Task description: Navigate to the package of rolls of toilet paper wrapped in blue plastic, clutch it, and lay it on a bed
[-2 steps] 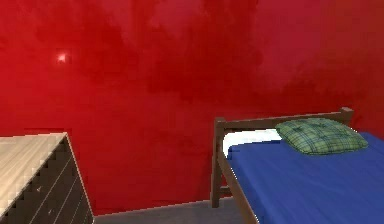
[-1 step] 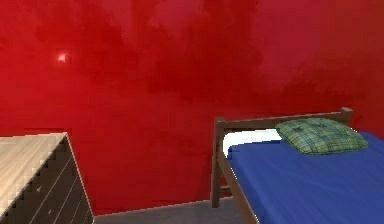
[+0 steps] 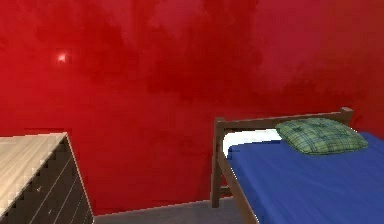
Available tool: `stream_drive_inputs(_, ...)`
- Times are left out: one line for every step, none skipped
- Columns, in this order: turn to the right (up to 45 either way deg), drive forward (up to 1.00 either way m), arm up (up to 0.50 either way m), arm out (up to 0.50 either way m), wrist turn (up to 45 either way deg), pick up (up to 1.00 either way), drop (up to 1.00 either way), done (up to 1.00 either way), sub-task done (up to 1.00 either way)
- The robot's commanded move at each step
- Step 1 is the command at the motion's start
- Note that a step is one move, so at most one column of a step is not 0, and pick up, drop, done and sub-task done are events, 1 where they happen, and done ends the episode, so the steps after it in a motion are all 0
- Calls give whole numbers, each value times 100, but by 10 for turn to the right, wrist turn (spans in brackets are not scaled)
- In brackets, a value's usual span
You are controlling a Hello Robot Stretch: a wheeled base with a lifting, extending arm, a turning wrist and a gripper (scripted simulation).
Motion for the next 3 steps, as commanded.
stream_drive_inputs(0,0,2,0,0,0,0,0,0)
stream_drive_inputs(0,0,0,-8,0,0,0,0,0)
stream_drive_inputs(0,0,0,0,0,0,0,100,0)
